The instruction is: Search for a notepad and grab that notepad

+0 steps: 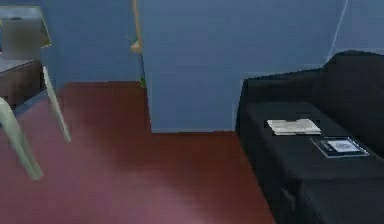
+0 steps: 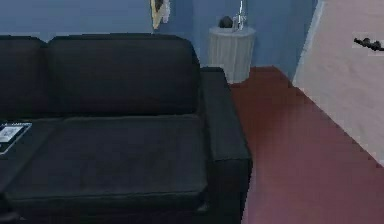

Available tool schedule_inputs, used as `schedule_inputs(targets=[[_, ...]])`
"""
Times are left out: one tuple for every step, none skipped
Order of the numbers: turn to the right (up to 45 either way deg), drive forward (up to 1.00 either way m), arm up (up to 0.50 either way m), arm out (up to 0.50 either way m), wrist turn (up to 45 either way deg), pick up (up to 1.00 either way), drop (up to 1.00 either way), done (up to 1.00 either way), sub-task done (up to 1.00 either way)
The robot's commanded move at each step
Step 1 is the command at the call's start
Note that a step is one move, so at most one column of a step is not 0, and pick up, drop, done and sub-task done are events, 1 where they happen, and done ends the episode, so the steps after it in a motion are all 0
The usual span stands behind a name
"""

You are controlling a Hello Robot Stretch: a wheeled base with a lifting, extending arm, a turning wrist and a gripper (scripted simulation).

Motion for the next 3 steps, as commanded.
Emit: schedule_inputs(targets=[[0.0,0.75,0.0,0.0,0.0,0.0,0.0,0.0,0.0],[-24.0,0.0,0.0,0.0,0.0,0.0,0.0,0.0,0.0],[45.0,0.0,0.0,0.0,0.0,0.0,0.0,0.0,0.0]])
